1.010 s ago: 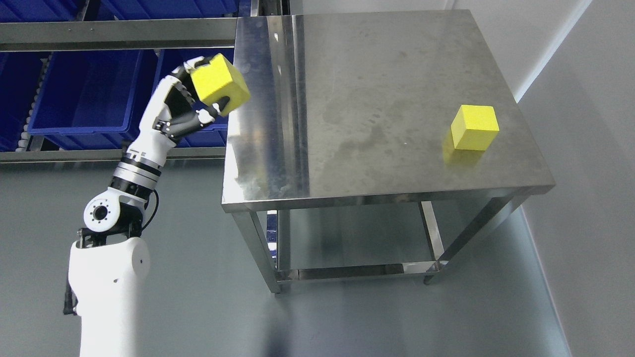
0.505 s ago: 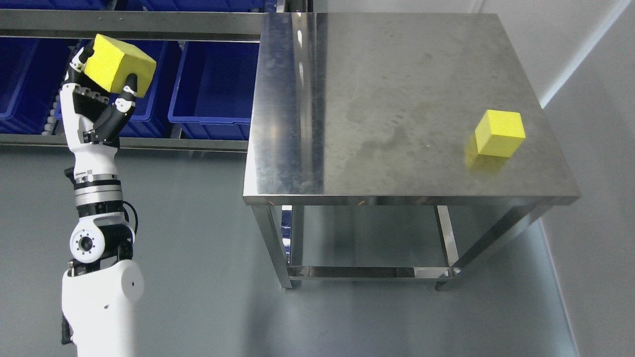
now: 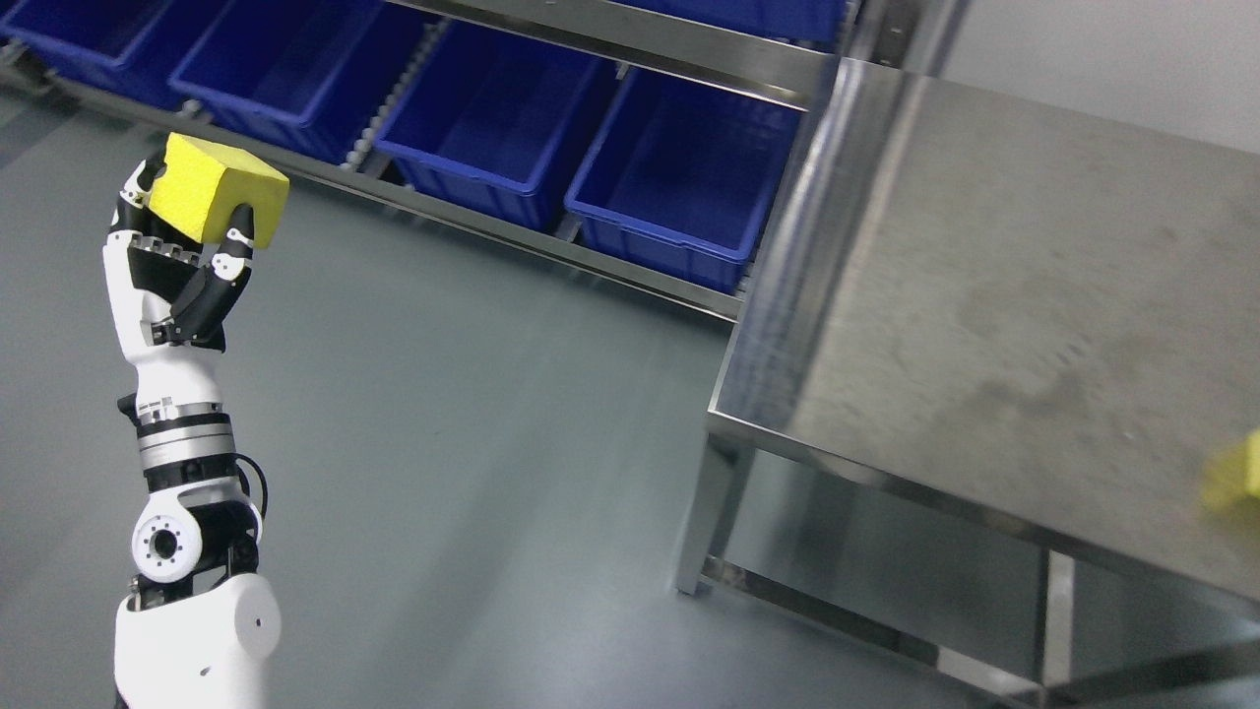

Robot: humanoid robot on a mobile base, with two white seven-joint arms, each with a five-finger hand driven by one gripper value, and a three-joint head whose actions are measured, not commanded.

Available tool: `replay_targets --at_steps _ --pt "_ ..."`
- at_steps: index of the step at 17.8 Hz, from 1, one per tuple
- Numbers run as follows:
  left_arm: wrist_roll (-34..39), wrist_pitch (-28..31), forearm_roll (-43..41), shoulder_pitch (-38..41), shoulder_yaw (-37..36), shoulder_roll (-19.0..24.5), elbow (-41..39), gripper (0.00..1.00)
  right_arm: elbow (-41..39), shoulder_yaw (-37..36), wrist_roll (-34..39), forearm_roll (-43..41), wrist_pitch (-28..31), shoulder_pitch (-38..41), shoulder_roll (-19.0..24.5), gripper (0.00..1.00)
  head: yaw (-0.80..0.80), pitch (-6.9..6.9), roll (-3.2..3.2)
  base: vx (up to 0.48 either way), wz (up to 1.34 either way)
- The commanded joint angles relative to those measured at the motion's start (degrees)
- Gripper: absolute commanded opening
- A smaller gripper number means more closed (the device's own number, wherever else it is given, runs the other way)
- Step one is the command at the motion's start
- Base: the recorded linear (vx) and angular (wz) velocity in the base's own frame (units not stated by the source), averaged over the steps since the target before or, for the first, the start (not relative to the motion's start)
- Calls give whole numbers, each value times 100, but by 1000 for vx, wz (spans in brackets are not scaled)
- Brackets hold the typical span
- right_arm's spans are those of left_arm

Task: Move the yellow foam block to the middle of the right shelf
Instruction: 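Hold the cube raised in the left hand while turning toward the bin shelves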

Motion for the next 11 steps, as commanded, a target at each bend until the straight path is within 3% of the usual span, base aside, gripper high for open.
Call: replay_targets --at_steps 1,11 --pt "-12 123 15 243 76 57 -282 33 -100 0 2 0 4 -8 -100 100 0 0 0 106 1026" --pt "-30 18 24 428 50 57 -290 33 -100 0 2 0 4 -8 -100 100 0 -1 0 107 903"
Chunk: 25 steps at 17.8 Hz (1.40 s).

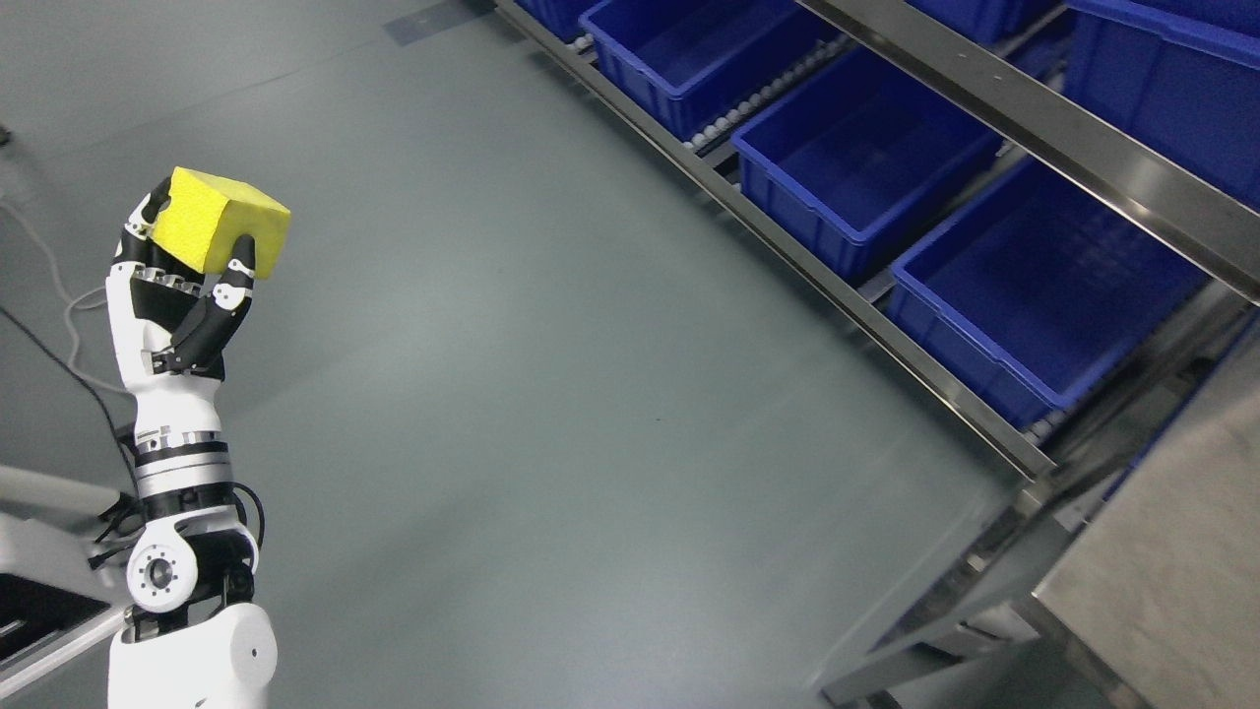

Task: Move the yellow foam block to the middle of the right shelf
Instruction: 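Hold the cube raised in the left hand while turning toward the bin shelves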

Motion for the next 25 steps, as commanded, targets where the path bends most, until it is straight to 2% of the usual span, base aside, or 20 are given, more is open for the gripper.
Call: replay_targets --at_steps 1,16,25 --pt "-3 -57 6 96 -17 85 -107 33 -100 0 2 0 4 -8 -100 100 0 0 0 93 692" --pt "-21 -66 -3 105 -25 85 -107 33 -100 0 2 0 4 -8 -100 100 0 0 0 148 454" --pt "-21 -66 -3 131 -34 85 -107 33 -100 0 2 0 4 -8 -100 100 0 0 0 285 -22"
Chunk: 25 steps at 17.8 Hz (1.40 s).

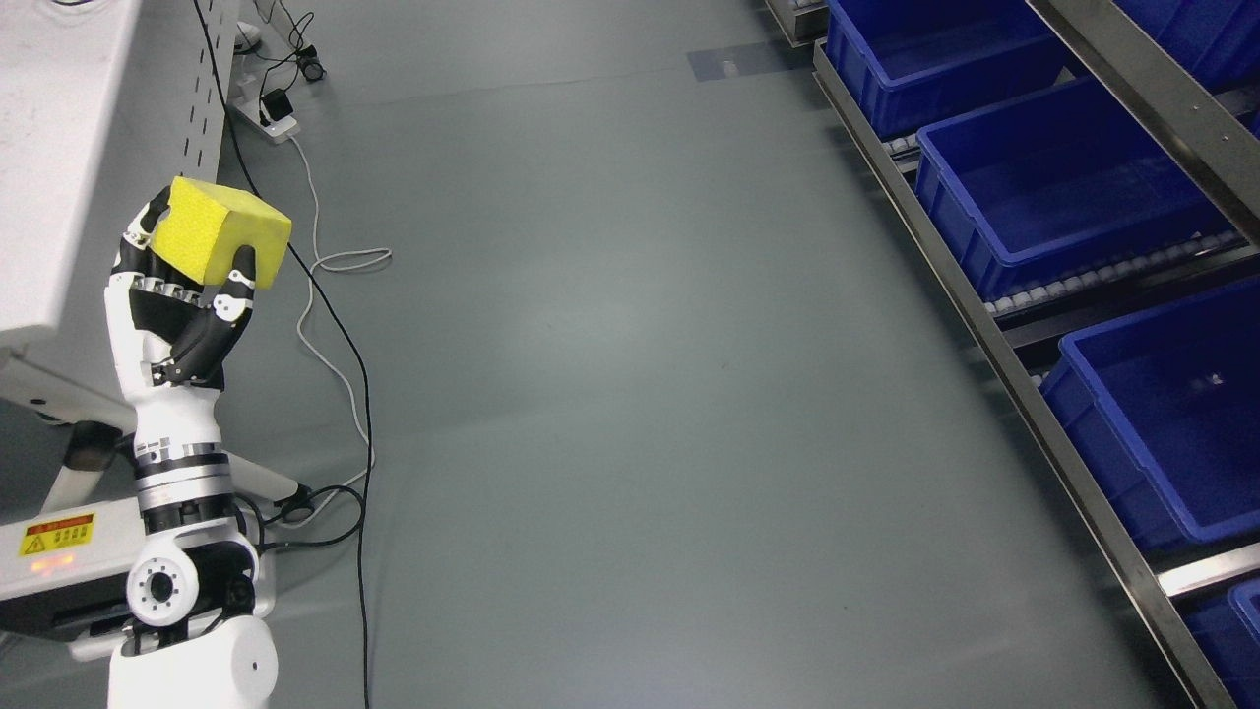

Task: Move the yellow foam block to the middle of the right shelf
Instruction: 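Hold the cube raised in the left hand while turning toward the bin shelves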

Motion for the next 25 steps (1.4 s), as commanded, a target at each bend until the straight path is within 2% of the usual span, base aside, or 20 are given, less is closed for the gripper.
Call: replay_targets --at_steps 1,18,25 --pt "-1 1 7 8 -9 99 -7 33 -100 0 2 0 8 -9 -100 100 0 0 0 307 -118" --pt "-1 1 -2 -1 -9 99 -7 33 -100 0 2 0 8 -9 -100 100 0 0 0 380 -39" --pt "-1 -51 7 -1 -9 99 -7 33 -100 0 2 0 8 -10 -100 100 0 0 0 308 -329"
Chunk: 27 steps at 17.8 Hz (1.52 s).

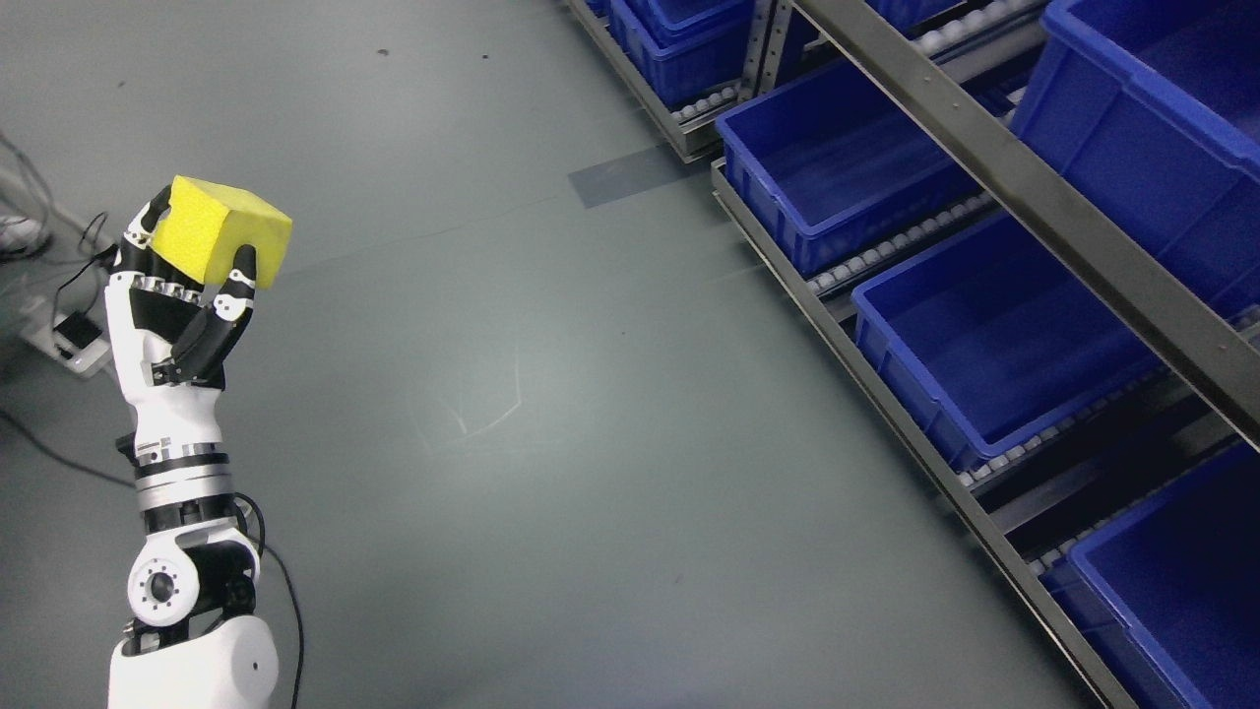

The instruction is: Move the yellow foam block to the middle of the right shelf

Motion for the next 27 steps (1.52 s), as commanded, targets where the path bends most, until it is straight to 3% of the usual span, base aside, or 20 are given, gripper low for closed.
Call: replay_targets --at_steps 1,5,11,17,20,25,27 --pt "-9 -81 2 0 -9 100 -4 33 -100 0 3 0 1 -8 -100 100 0 0 0 311 -570" --pt "-308 -169 2 26 -17 100 -4 33 -100 0 3 0 1 -8 -100 100 0 0 0 293 -683" --pt "-1239 -1099 2 149 -316 100 -153 33 -100 0 3 0 1 -8 -100 100 0 0 0 241 -922" --pt "-1319 -1715 -6 79 -632 100 -576 33 -100 0 3 0 1 -8 -100 100 0 0 0 151 -790" --pt "-1319 -1717 -6 -227 -764 100 -576 33 -100 0 3 0 1 -8 -100 100 0 0 0 121 -515" --pt "-1223 -85 -6 -1974 -1194 100 -567 33 -100 0 3 0 1 -8 -100 100 0 1 0 63 -237" --pt "-952 871 -50 -2669 -1318 100 -497 34 -100 0 3 0 1 -8 -100 100 0 1 0 25 -70"
